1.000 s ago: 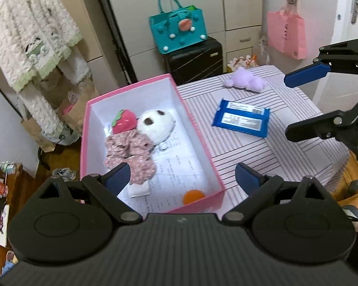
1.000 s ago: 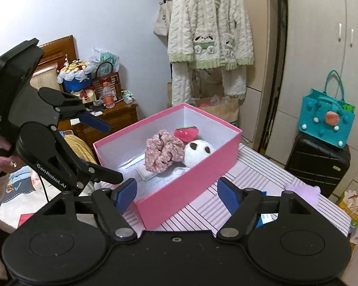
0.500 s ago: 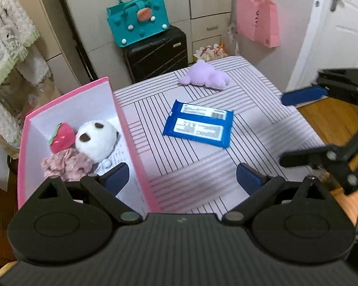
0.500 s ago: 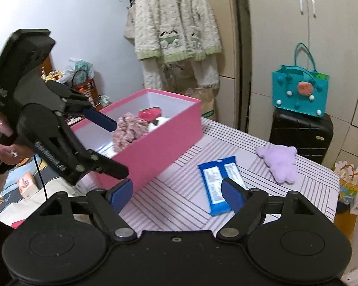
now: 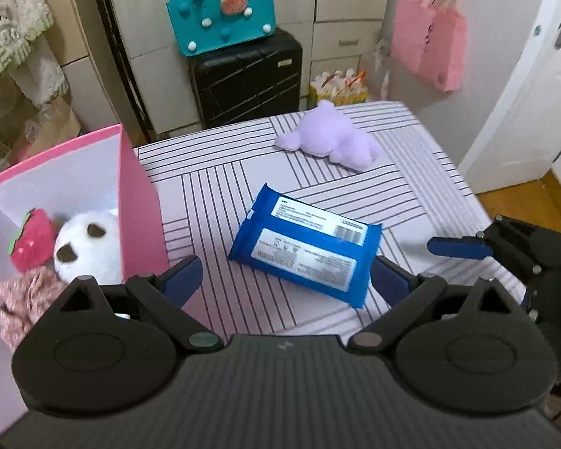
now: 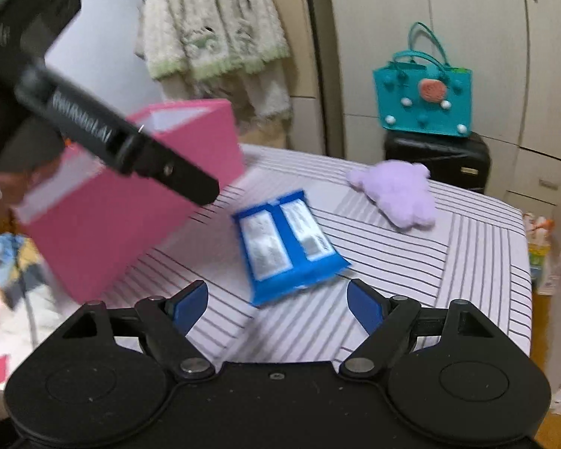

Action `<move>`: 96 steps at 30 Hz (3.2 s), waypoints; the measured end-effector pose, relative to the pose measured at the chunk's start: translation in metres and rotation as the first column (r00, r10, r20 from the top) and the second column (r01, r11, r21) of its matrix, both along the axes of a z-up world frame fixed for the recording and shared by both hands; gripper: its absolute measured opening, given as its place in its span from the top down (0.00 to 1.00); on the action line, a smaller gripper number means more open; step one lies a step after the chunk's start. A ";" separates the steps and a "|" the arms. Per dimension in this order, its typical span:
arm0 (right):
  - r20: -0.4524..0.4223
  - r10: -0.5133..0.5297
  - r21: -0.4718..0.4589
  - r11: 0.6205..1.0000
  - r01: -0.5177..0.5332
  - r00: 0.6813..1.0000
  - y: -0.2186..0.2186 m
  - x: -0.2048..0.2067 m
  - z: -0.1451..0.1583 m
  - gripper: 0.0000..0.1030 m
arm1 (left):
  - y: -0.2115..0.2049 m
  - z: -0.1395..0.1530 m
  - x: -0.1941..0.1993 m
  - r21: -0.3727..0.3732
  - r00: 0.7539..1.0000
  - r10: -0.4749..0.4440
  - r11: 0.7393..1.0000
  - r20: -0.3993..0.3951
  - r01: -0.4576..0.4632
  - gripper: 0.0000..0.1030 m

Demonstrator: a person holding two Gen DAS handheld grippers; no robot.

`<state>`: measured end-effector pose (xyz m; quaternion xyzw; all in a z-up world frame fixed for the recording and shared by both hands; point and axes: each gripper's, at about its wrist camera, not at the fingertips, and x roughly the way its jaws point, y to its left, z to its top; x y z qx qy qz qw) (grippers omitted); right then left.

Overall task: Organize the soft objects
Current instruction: 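Move both tools back toward the blue wipes packet on the table, then close the left tool on the blue wipes packet, then lift the blue wipes packet with the left tool and carry it over the pink box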

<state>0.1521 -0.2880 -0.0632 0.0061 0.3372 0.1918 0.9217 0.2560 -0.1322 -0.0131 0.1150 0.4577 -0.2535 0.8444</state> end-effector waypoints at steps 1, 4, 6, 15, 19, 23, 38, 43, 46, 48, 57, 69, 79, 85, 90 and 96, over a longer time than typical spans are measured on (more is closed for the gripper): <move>-0.005 -0.012 -0.013 1.000 0.012 1.000 0.002 0.004 -0.005 0.17 | -0.005 -0.002 0.004 0.008 1.000 -0.007 1.000 -0.011 0.007 0.06; -0.033 -0.026 0.025 0.999 0.027 0.999 0.002 0.015 -0.015 0.17 | -0.017 -0.010 0.019 0.023 0.999 -0.023 0.999 -0.047 0.025 0.07; -0.046 -0.032 0.051 0.998 0.034 0.998 0.004 0.022 -0.021 0.17 | -0.022 -0.017 0.032 0.034 0.998 0.011 0.999 -0.064 -0.009 0.07; -0.019 -0.078 -0.045 0.996 0.077 0.997 0.030 0.031 -0.042 0.17 | -0.039 -0.051 0.074 0.091 0.993 0.013 0.996 -0.117 -0.002 0.13; 0.021 -0.080 -0.127 0.988 0.082 0.997 0.036 0.031 -0.045 0.20 | -0.038 -0.064 0.084 0.082 0.989 0.017 0.997 -0.149 -0.005 0.22; 0.028 -0.070 -0.124 0.990 0.073 0.997 0.026 0.029 -0.041 0.24 | -0.036 -0.068 0.089 0.053 0.984 0.025 0.998 -0.175 -0.016 0.23; -0.060 -0.105 0.044 0.993 0.107 0.993 -0.016 0.044 -0.038 0.33 | -0.030 -0.079 0.093 0.007 0.955 0.065 0.998 -0.290 -0.066 0.22; -0.042 -0.129 0.045 0.990 0.131 0.991 -0.006 0.049 -0.042 0.38 | -0.033 -0.079 0.086 0.010 0.955 0.073 0.997 -0.288 -0.073 0.28; -0.034 -0.147 0.077 0.986 0.149 0.989 -0.004 0.049 -0.044 0.57 | -0.036 -0.074 0.080 -0.003 0.959 0.033 0.999 -0.282 -0.035 0.46; -0.045 -0.168 0.106 0.979 0.172 0.985 -0.003 0.050 -0.044 0.60 | -0.037 -0.073 0.077 -0.002 0.963 0.009 1.000 -0.270 -0.010 0.49; -0.084 -0.206 0.171 0.961 0.218 0.975 -0.012 0.048 -0.043 0.61 | -0.033 -0.060 0.044 -0.031 0.972 -0.017 0.999 -0.236 0.009 0.55; -0.075 -0.174 0.173 0.968 0.184 0.982 -0.001 -0.002 -0.007 0.49 | 0.011 -0.020 -0.033 -0.151 0.985 -0.103 0.985 -0.139 0.082 0.56; -0.004 -0.137 0.111 0.984 0.136 0.991 0.027 -0.052 0.033 0.43 | 0.055 0.013 -0.083 -0.261 0.988 -0.140 0.958 -0.067 0.118 0.56; 0.071 -0.068 0.042 0.997 0.065 0.995 0.057 -0.072 0.060 0.40 | 0.090 0.031 -0.109 -0.307 0.994 -0.102 0.948 -0.029 0.088 0.56; 0.120 0.005 0.019 1.000 -0.007 0.993 0.076 -0.083 0.075 0.38 | 0.120 0.044 -0.132 -0.340 0.997 -0.078 0.937 0.012 0.078 0.56; 0.167 0.113 -0.032 0.994 -0.109 0.980 0.106 -0.087 0.089 0.34 | 0.158 0.051 -0.143 -0.391 0.998 0.004 0.920 0.061 0.020 0.56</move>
